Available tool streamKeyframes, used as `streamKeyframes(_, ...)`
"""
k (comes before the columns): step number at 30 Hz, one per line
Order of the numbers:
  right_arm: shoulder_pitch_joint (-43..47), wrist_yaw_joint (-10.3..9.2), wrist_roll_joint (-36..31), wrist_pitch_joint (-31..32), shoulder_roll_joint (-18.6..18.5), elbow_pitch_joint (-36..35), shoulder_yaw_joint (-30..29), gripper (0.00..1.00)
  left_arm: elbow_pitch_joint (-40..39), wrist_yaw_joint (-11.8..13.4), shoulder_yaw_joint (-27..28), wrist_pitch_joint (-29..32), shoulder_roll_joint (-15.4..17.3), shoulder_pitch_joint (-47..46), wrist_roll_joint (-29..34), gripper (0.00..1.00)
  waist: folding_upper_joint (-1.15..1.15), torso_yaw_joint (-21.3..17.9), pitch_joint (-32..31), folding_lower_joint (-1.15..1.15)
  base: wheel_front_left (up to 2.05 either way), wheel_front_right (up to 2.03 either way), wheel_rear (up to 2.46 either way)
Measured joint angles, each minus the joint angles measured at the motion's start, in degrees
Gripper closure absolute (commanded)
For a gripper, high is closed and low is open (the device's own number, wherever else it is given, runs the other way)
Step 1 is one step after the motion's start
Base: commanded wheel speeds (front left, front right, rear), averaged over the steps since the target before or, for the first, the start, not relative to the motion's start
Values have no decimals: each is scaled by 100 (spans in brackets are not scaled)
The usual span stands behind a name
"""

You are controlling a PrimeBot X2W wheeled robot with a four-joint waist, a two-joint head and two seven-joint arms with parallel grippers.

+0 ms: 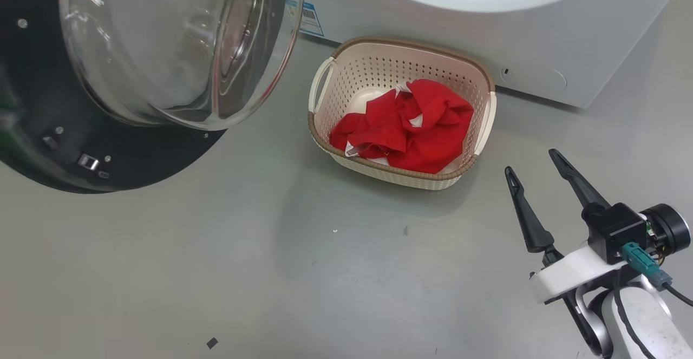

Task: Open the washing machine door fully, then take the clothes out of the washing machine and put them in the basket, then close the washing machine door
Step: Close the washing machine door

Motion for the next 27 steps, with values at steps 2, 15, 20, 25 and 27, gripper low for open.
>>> streamKeyframes(2, 0, 0, 0, -5, 24, 12, 4, 0, -88, -45, -87, 160, -23, 71, -5, 100, 0, 22, -42, 0, 0, 0, 0)
streamKeyframes(15, 45, -46, 62, -116, 158, 144, 11, 0, -795, -215, -437, 1042, -127, 466, -263, 100, 0, 58, -328, 0, 0, 0, 0)
streamKeyframes(20, 123, -97, 64, -194, 272, 222, 31, 0, -1176, -247, -509, 1345, -232, 635, -325, 100, 0, 30, -471, 0, 0, 0, 0)
streamKeyframes(25, 123, -101, 140, -263, 328, 286, 33, 0, -1384, -248, -595, 1538, -235, 806, -359, 100, 0, -72, -575, 0, 0, 0, 0)
streamKeyframes(27, 123, -102, 163, -269, 354, 320, 51, 0, -1474, -248, -630, 1593, -248, 871, -382, 100, 0, -126, -615, 0, 0, 0, 0)
